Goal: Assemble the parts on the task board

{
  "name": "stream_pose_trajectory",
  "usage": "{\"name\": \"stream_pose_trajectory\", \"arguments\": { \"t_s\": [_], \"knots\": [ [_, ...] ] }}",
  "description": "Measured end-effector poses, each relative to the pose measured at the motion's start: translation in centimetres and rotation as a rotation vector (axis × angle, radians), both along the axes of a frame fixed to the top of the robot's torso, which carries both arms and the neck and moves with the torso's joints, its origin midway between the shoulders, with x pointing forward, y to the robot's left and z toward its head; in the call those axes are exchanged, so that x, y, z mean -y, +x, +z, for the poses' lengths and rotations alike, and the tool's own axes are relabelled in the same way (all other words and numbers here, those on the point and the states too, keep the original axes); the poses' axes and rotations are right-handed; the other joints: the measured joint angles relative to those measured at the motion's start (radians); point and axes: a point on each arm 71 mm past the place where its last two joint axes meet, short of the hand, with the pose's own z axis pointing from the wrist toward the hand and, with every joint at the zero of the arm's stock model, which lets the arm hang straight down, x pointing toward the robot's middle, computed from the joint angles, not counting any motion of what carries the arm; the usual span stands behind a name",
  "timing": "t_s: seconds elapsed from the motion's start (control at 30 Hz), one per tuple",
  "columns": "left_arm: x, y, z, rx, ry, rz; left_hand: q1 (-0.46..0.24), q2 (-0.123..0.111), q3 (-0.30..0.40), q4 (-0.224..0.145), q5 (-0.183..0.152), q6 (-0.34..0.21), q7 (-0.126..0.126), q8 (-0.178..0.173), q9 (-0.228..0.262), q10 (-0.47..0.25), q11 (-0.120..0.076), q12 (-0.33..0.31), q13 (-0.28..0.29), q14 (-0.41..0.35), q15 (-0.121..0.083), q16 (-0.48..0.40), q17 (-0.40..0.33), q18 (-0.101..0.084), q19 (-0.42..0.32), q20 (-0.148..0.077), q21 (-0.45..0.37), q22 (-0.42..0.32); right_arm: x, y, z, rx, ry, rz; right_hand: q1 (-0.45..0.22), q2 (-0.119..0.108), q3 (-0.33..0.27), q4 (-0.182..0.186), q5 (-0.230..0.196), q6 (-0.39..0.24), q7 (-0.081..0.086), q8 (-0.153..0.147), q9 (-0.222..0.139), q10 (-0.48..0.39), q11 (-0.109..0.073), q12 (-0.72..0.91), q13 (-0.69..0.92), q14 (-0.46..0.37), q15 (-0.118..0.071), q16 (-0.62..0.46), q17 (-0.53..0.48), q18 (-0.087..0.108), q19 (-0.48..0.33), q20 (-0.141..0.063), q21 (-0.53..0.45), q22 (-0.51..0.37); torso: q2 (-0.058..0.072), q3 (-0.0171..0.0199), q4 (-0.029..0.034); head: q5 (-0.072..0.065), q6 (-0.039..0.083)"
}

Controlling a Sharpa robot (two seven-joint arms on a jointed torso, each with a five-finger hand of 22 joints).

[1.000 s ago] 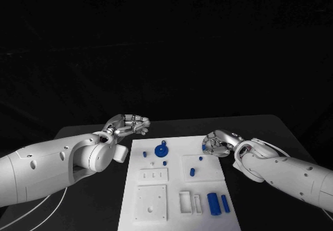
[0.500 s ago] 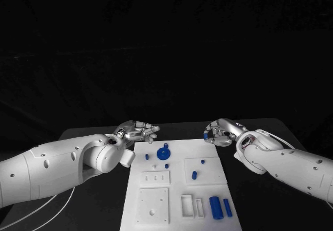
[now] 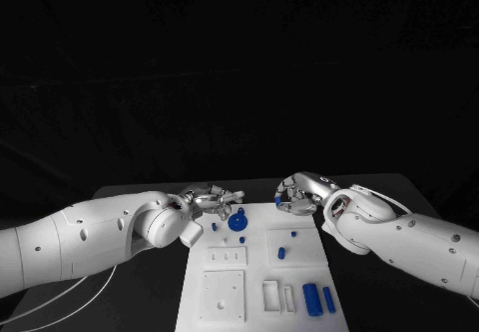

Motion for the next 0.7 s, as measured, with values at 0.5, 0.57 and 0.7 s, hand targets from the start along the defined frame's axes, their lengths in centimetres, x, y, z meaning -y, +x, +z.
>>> {"name": "stream_pose_trajectory", "arguments": {
  "t_s": [0.5, 0.57, 0.7],
  "knots": [
    [1.6, -0.4, -0.7, -0.06, 0.09, -0.067, -0.028, -0.01, 0.024, 0.0, 0.0, -0.028, 0.01, -0.034, -0.01, -0.058, 0.016, 0.042, 0.048, -0.031, -0.005, 0.016, -0.023, 0.007, -0.017, 0.005, 0.023, 0.0, -5.3, -2.3, 0.4, -0.008, -0.033, 0.081, -0.005, -0.005, 0.013, -0.001, 0.013, -0.001, 0.001, -0.004, 0.004, -0.003, -0.003, 0.0, 0.001, 0.0, -0.005, 0.0, 0.002, 0.0, 0.004, -0.003, 0.004, 0.0, -0.01, -0.0029, -0.0012, 0.009, -0.011],
    [1.6, -0.5, -0.7, -0.064, 0.096, -0.069, -0.028, -0.01, 0.027, 0.001, 0.0, -0.028, 0.01, -0.034, -0.01, -0.06, 0.018, 0.042, 0.048, -0.031, -0.005, 0.016, -0.025, -0.003, -0.017, 0.005, 0.023, 0.0, -5.6, -2.4, 0.4, -0.01, -0.037, 0.086, -0.005, -0.005, 0.013, -0.001, 0.013, -0.001, 0.001, -0.004, 0.004, -0.003, -0.003, 0.0, 0.001, 0.0, -0.005, 0.0, 0.002, 0.0, 0.004, -0.003, 0.004, 0.0, -0.01, -0.0035, -0.0009, 0.01, -0.012],
    [1.6, -0.4, -0.8, -0.069, 0.105, -0.069, -0.032, -0.014, 0.027, 0.001, 0.0, -0.028, 0.01, -0.034, -0.01, -0.065, 0.017, 0.042, 0.05, -0.034, -0.001, 0.016, -0.028, -0.003, -0.023, 0.007, 0.023, 0.0, -5.9, -2.6, 0.3, -0.015, -0.045, 0.094, -0.009, -0.009, 0.013, -0.001, 0.013, -0.001, 0.001, -0.004, 0.003, -0.003, -0.003, 0.0, 0.001, 0.0, -0.005, 0.0, 0.002, 0.0, 0.004, -0.003, 0.004, 0.0, -0.01, -0.004, -0.001, 0.014, -0.013]
  ]
}}
